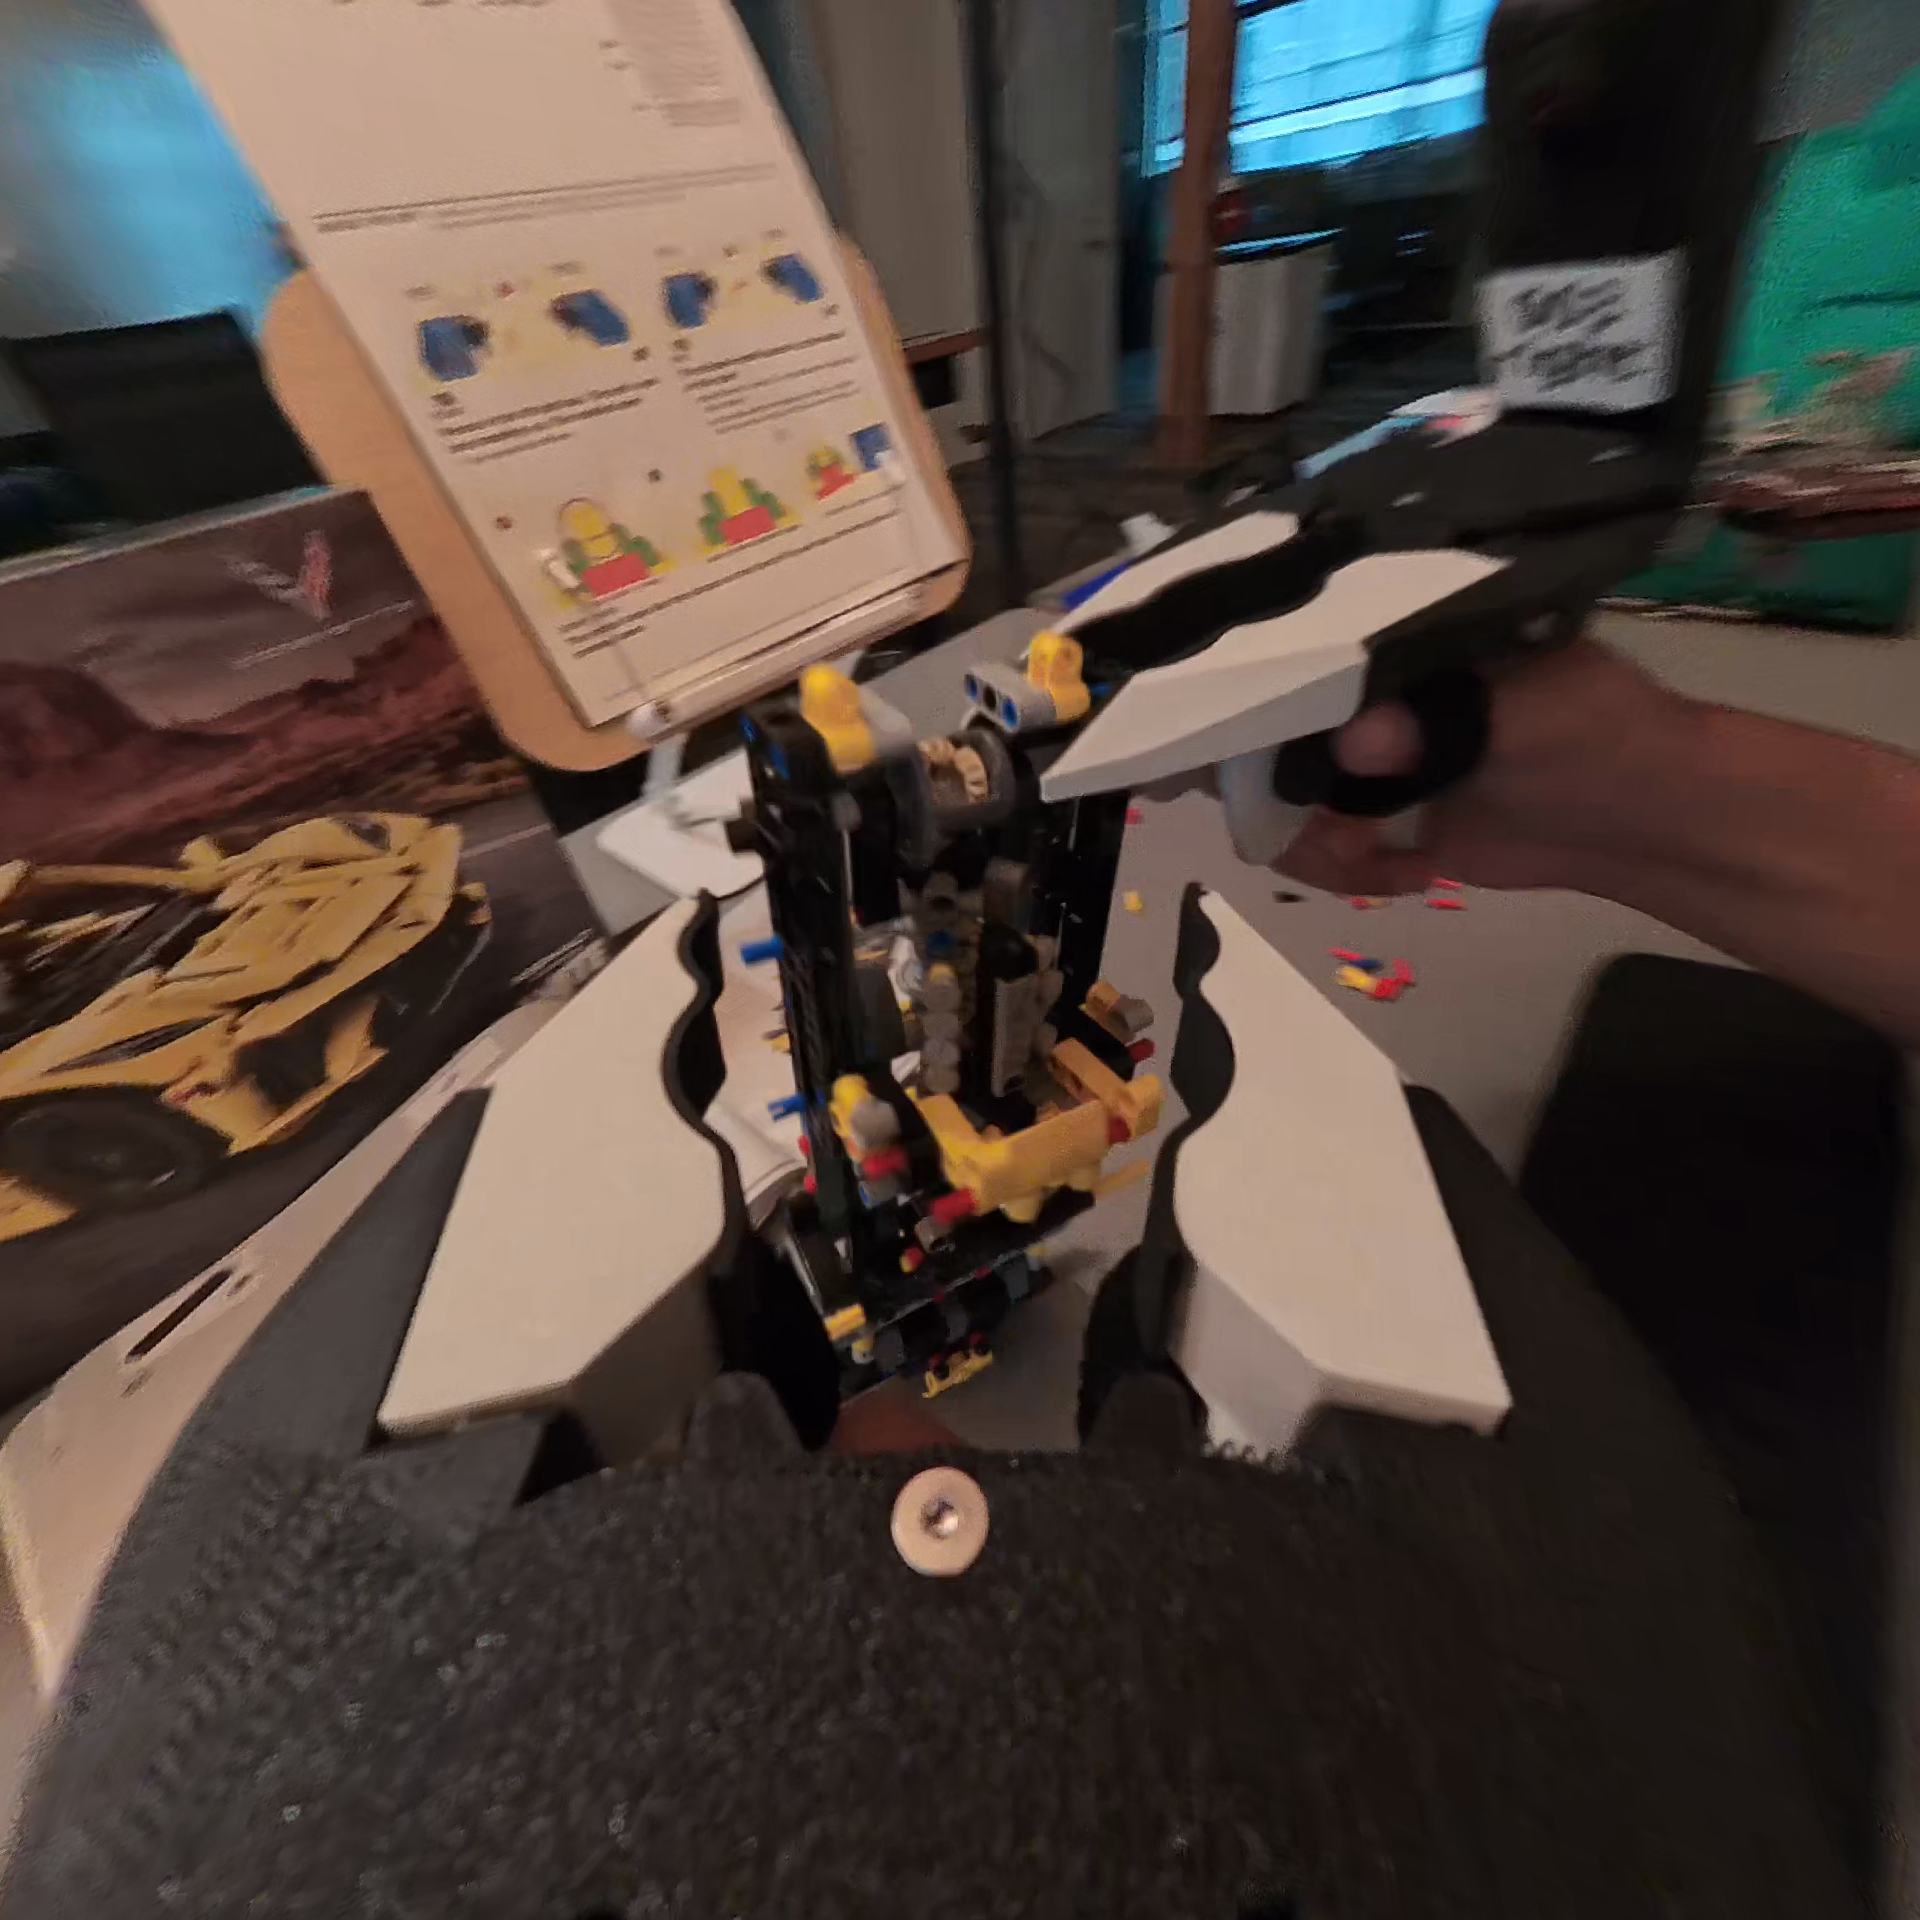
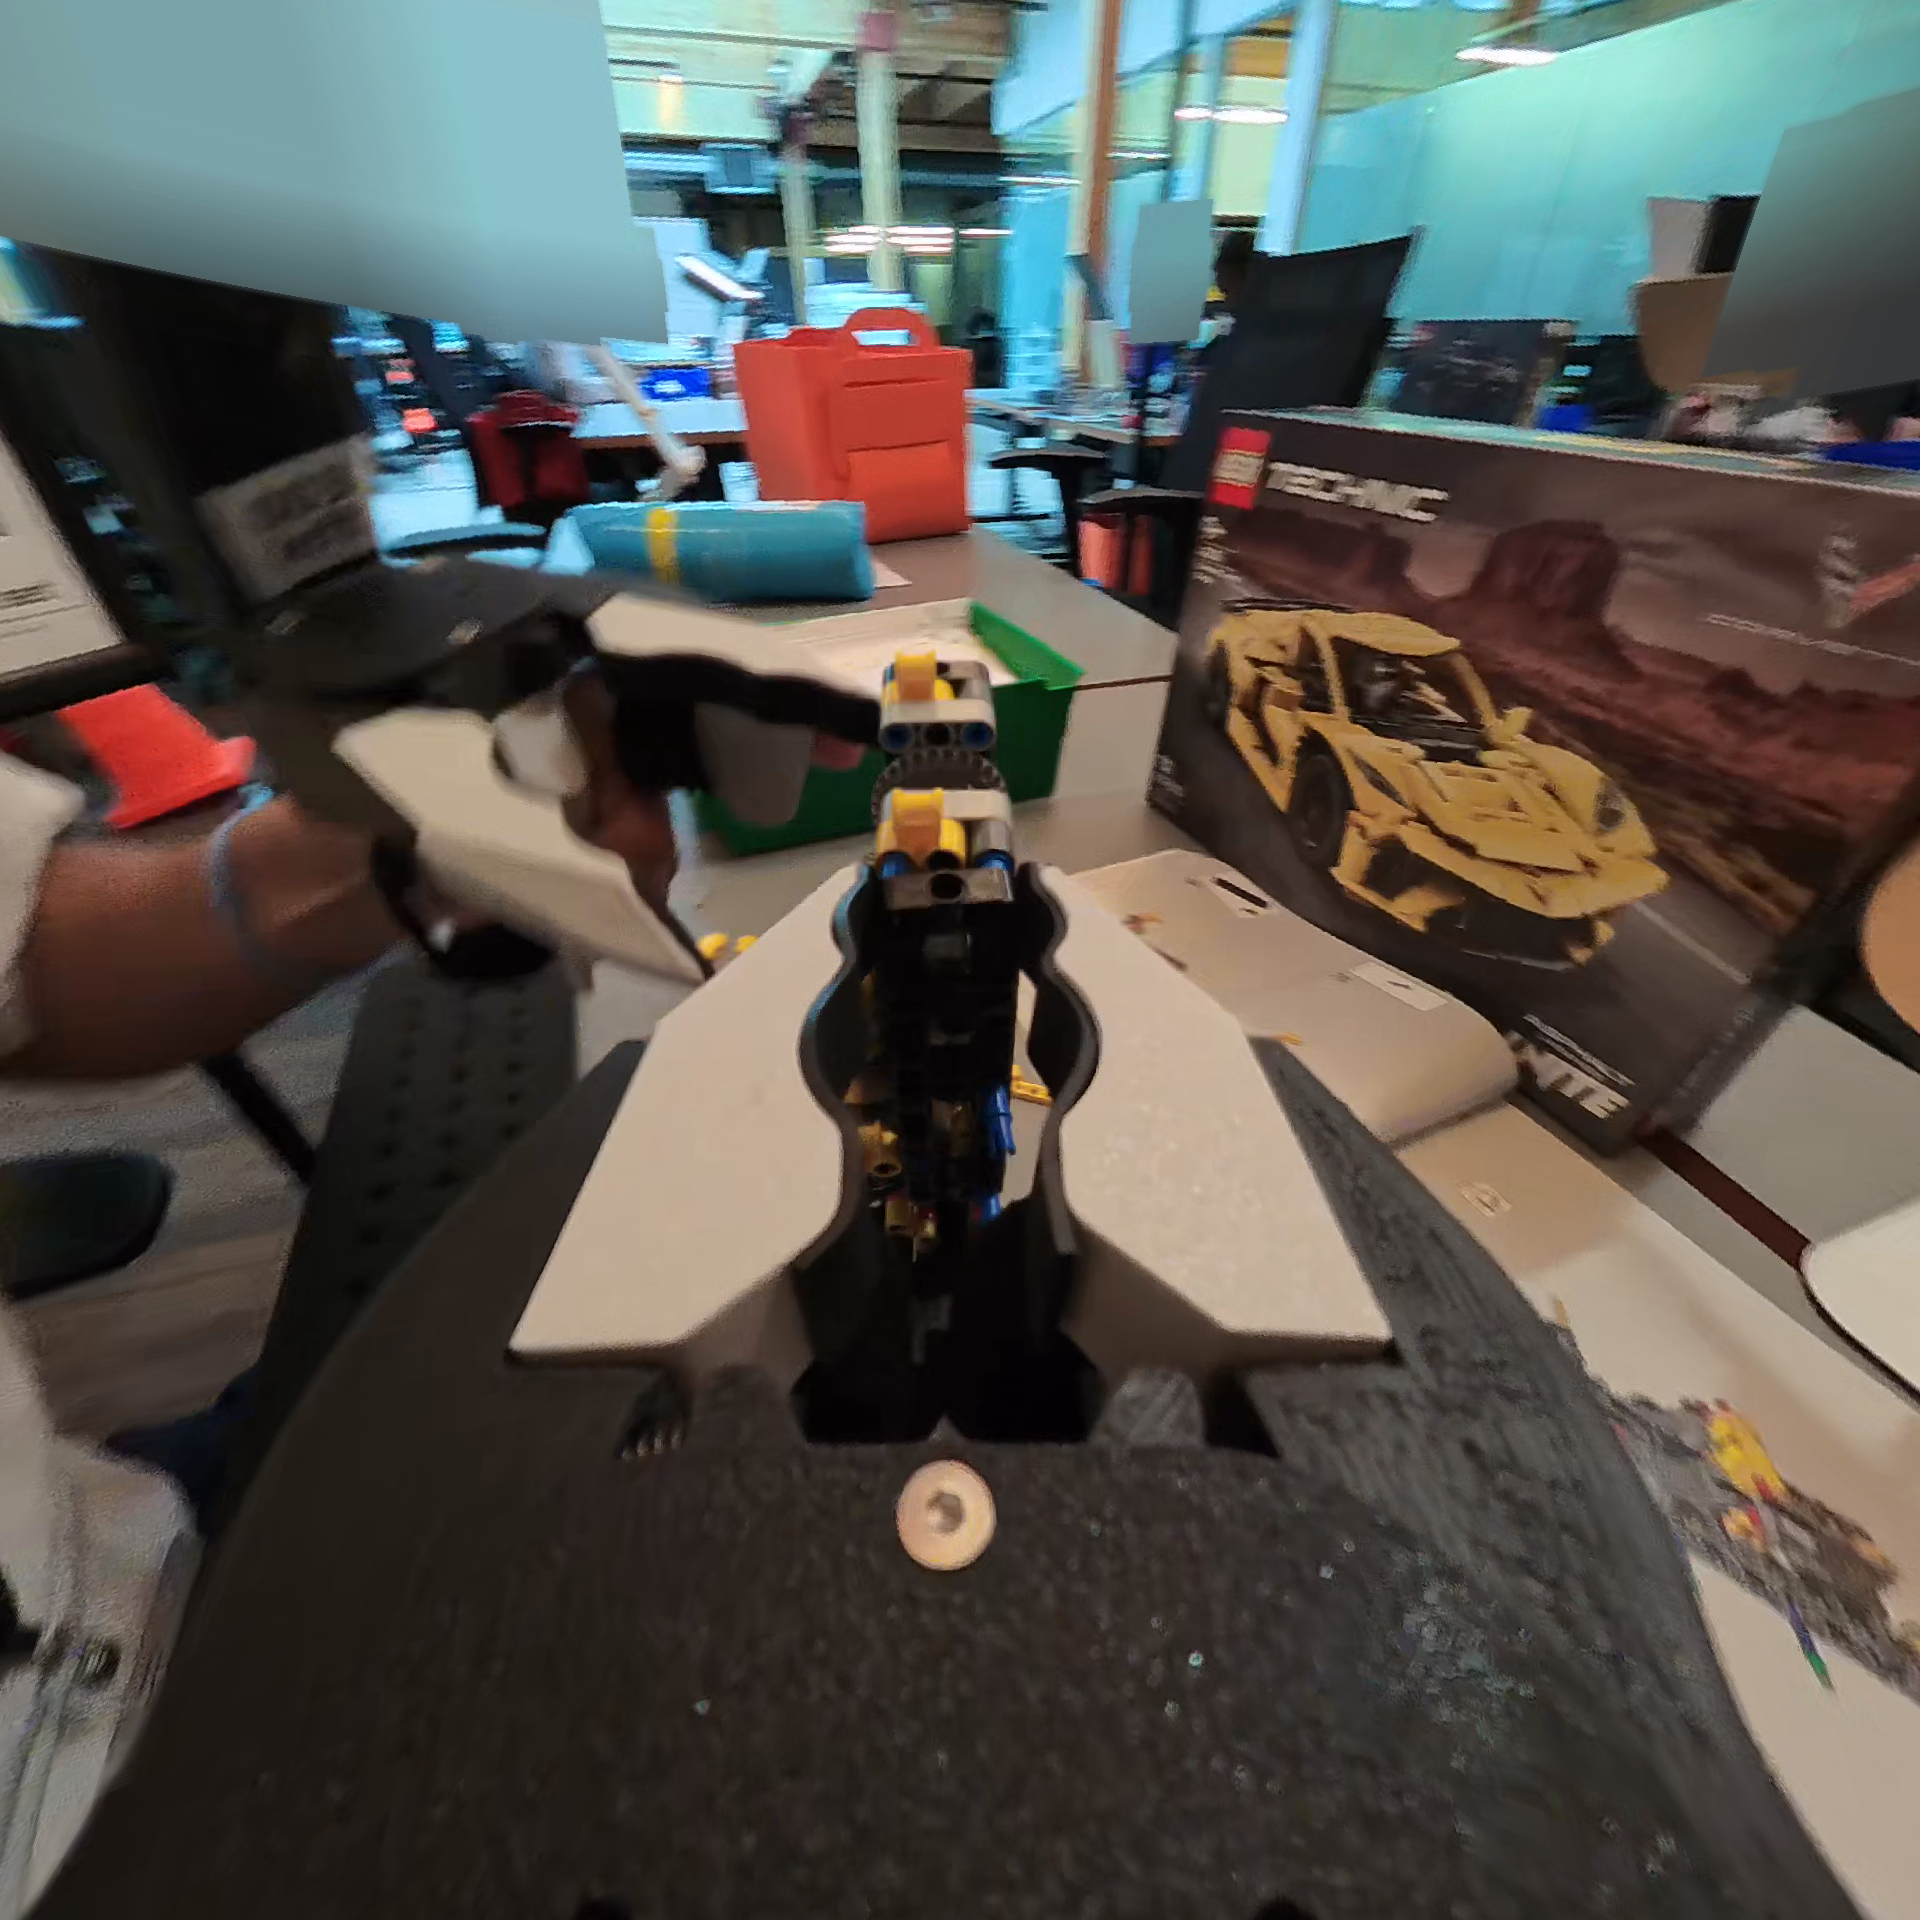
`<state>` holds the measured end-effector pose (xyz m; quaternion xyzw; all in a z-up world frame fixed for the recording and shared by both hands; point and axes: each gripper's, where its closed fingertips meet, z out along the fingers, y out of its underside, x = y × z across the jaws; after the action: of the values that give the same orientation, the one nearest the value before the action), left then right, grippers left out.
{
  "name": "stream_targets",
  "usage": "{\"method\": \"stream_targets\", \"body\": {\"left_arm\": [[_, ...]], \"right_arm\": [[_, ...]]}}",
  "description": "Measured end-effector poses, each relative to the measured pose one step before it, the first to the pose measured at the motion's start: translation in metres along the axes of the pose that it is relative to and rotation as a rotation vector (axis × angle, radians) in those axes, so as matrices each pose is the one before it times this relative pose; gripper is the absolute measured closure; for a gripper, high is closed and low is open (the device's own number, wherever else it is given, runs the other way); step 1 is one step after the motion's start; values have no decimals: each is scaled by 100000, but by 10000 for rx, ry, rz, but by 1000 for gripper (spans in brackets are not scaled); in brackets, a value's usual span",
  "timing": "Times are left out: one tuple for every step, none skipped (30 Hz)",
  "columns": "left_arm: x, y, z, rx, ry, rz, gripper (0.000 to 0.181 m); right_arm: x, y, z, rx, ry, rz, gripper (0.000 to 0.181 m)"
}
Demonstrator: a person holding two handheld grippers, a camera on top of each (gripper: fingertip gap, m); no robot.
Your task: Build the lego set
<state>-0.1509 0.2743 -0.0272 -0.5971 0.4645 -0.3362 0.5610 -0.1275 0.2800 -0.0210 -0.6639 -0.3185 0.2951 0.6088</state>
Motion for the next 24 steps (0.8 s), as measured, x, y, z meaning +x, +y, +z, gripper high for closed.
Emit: {"method": "stream_targets", "body": {"left_arm": [[261,-422,-536,-113,1067,-73,96],[-5,-654,-361,-16,865,-45,96],[-87,-676,-238,58,714,100,97],[128,-268,-49,-184,760,190,99],[-303,-169,85,-217,391,176,100],[-335,-110,147,-193,237,203,103],[145,14,181,-264,415,204,110],[224,-151,156,-167,368,176,117],[168,-238,128,-83,263,174,123],[124,-109,122,-142,214,157,130],[47,-35,123,-199,165,115,131],[-65,-98,102,-141,106,35,131],[-112,-26,116,-155,104,-30,131],[-250,73,118,-186,31,-56,131],[-133,130,120,-156,103,-90,133],[113,222,93,-145,235,-95,139],[-14,141,67,-58,112,-68,146],[-67,-25,-28,45,23,-7,149],[-57,24,-50,-29,0,27,150],[-64,19,-31,-69,-43,37,151],[-127,6,-31,-72,-104,60,152],[-186,16,7,-52,-141,-2,158],[-288,15,63,-28,-163,-121,158],[-242,-3,57,20,-79,-273,157]], "right_arm": [[-341,-35,10,12,-546,-152,156],[-434,-69,77,53,-563,-319,156],[-341,-85,184,38,-495,-268,156],[19,-63,234,-68,-306,-29,156],[-74,-63,220,-124,-354,-56,156],[-164,-38,181,-133,-363,-182,156],[38,-39,199,-134,-200,-82,156],[77,-18,163,-173,-152,-14,156],[110,-13,146,-162,-78,-67,156],[146,-25,140,-98,-42,-34,155],[-39,-56,147,-47,-149,-31,156],[-172,-72,152,-17,-207,-67,155],[-168,-85,168,13,-188,-76,155],[-150,-61,146,11,-157,-100,155],[15,-51,123,-13,-66,-56,155],[76,-34,95,-18,-37,-1,155],[-35,-12,68,-35,-98,-30,155],[-43,3,-2,-41,-73,-45,155],[16,3,33,-32,-10,-31,155],[47,-13,26,-11,28,-22,155],[180,11,0,-22,100,-2,155],[409,34,-30,-35,235,65,155],[357,63,-16,-42,239,48,155],[385,106,-5,-55,377,27,154]]}}
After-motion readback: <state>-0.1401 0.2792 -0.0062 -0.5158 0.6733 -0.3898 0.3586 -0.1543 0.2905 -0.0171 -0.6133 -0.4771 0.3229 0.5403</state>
